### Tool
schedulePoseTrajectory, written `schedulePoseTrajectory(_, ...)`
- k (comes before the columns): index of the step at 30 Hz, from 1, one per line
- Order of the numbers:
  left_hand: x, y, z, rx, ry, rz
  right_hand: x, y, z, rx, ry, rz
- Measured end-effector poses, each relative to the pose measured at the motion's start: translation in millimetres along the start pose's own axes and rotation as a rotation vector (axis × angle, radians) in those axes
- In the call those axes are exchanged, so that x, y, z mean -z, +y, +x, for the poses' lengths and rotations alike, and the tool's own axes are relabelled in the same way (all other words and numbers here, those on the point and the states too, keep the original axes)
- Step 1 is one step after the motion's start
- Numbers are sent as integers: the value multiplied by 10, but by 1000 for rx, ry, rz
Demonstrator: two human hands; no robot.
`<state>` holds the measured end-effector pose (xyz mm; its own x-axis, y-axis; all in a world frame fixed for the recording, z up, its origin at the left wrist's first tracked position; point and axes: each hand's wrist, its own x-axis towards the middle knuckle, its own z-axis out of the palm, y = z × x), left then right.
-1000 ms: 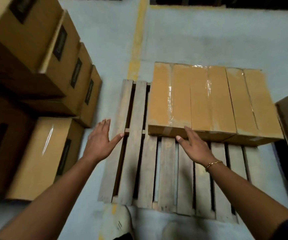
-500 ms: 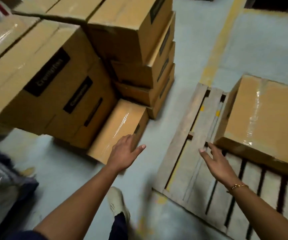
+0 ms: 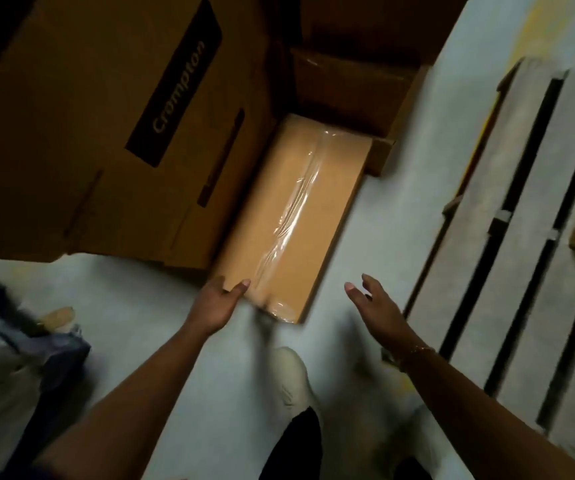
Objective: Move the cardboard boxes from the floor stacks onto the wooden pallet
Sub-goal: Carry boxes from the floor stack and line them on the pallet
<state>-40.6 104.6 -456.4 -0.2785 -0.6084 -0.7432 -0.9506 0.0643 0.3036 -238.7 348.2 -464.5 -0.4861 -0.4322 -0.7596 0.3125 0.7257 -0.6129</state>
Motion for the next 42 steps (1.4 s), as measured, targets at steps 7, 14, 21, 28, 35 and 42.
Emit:
schedulePoseTrajectory(7,-125,-501,772,-111,62,242,-683,447,852,-82,-51,-7)
schedulePoseTrajectory(14,-341,-503,1409,-213,73,315,-1142,628,1422,-132,-45,101)
schedulePoseTrajectory(21,-501,-427,1796,-42,116,56,-1380,662,1690,-119,-28,327)
schedulePoseTrajectory(28,-525,-452,1949,65,-22,-329,-1243,927,1717,-103,-3,398)
schedulePoseTrajectory(35,-642,-458,1535,-31,21,-311,-1019,946,1331,-29,-10,340)
schedulePoseTrajectory(42,-844,-144,394,-49,26,-235,-422,923,362,-88,131,484)
